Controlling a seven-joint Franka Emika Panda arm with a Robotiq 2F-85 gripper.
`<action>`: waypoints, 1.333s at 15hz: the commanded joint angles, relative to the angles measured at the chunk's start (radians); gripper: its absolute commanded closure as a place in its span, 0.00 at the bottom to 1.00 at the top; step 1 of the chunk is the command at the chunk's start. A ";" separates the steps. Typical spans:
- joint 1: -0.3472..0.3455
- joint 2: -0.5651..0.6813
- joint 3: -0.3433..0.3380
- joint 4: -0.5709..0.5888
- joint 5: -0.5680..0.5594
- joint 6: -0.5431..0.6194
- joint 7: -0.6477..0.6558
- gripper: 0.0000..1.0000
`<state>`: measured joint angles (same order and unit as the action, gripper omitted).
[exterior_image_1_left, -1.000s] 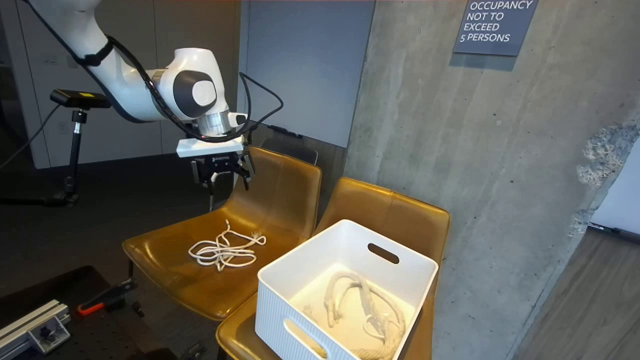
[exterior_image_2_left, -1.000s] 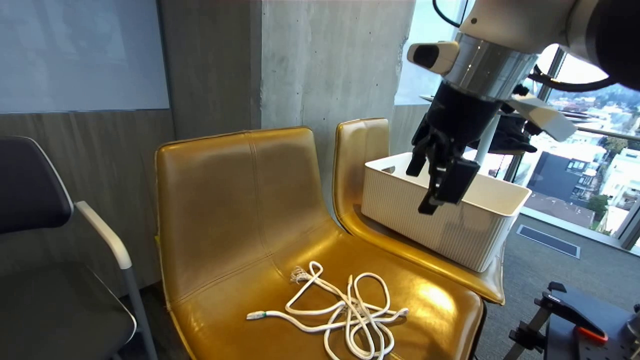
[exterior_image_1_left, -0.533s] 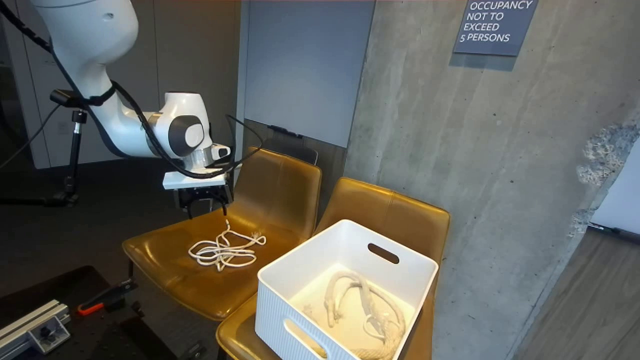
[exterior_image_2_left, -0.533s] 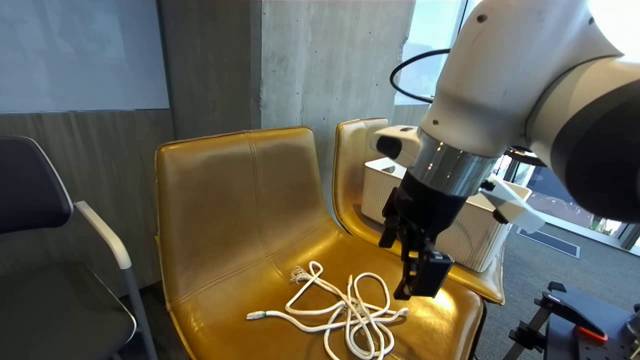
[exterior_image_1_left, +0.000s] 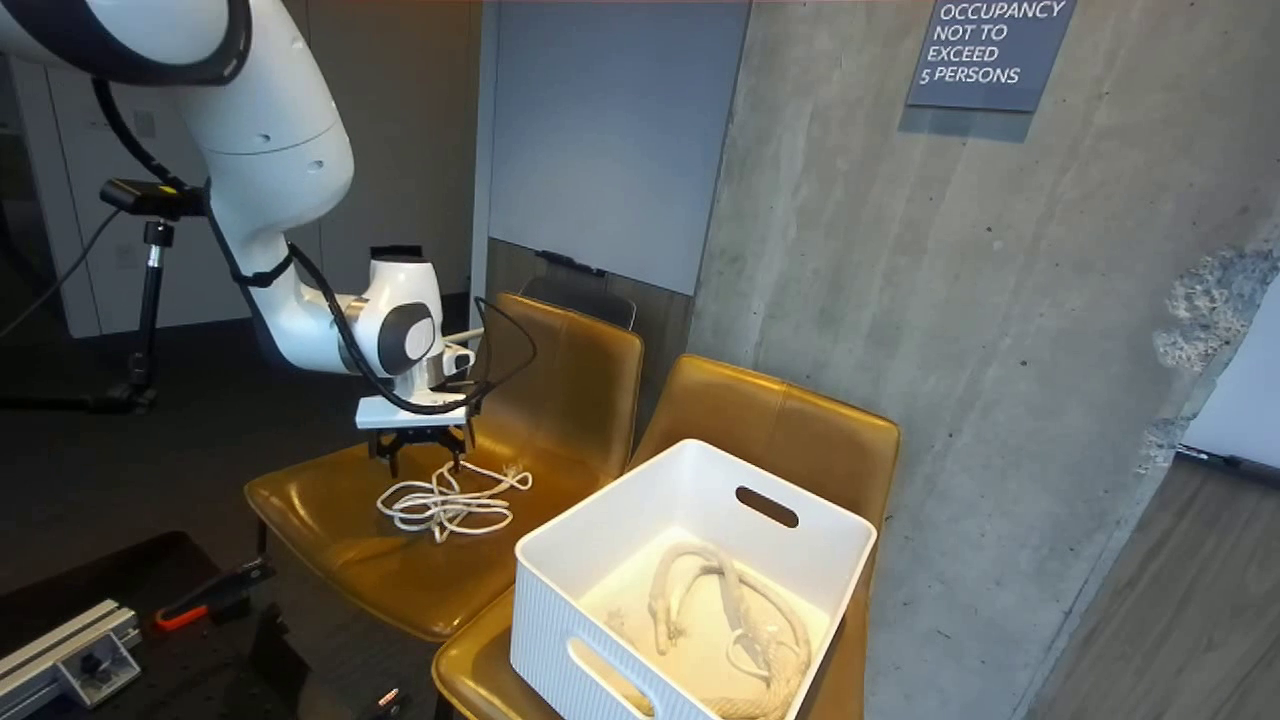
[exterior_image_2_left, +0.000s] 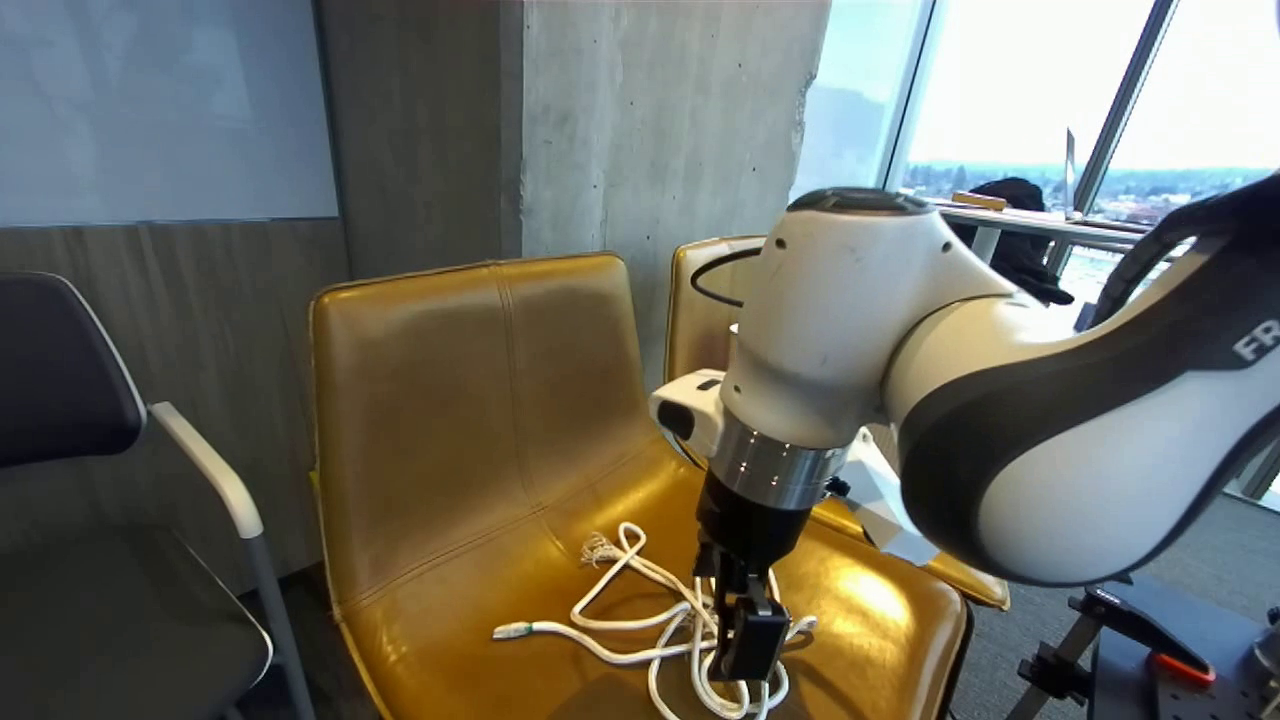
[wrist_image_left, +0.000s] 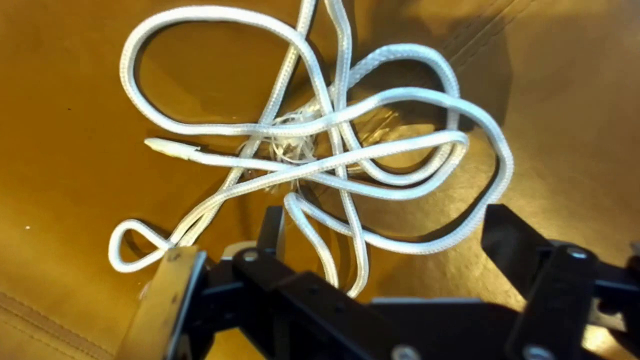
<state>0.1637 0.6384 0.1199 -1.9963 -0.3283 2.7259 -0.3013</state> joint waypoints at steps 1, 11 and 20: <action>0.015 0.156 -0.019 0.145 0.003 -0.023 0.002 0.00; 0.050 0.268 -0.054 0.217 -0.020 -0.046 0.010 0.34; 0.030 0.197 -0.072 0.149 -0.023 -0.052 0.008 0.99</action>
<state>0.2007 0.8505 0.0763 -1.8135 -0.3294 2.6792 -0.3016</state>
